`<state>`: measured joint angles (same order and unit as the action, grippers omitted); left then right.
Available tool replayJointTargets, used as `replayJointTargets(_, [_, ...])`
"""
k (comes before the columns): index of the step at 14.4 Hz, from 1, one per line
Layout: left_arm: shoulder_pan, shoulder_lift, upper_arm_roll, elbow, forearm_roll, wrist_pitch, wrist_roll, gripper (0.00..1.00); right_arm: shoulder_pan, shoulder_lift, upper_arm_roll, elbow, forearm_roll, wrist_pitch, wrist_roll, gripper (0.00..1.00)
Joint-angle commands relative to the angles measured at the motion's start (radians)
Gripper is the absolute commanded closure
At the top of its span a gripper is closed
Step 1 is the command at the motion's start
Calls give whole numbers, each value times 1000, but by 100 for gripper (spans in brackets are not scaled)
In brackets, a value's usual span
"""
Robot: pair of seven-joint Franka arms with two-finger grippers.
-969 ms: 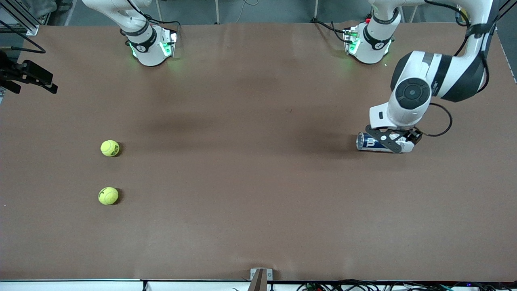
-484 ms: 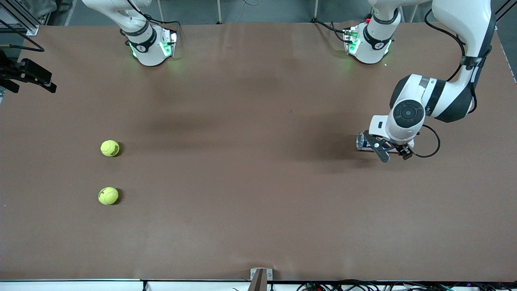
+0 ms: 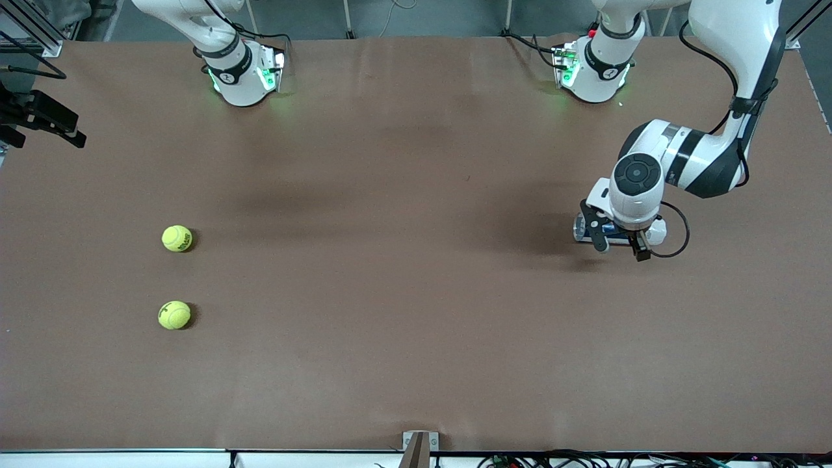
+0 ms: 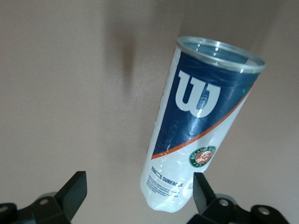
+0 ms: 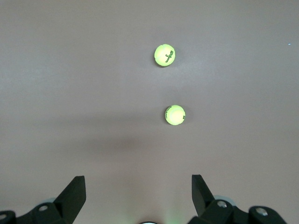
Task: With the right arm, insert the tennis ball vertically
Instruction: 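Reach the left gripper down and grasp the Wilson can, then lift the can upright with the left gripper while the right gripper reaches a ball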
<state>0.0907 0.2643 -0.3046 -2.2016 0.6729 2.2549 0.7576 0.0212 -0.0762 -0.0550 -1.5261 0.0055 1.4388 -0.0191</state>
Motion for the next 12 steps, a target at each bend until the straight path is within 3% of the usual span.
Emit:
replayJointTargets(1, [3,18,-1,-10,92,22,8,0,6,-10,1,-2,-6,6,-5,0])
replayJointTargets(12, [18,21,-2,-58,100,-5,29,0,-6,13,-2,-3,-12,8,-7,0])
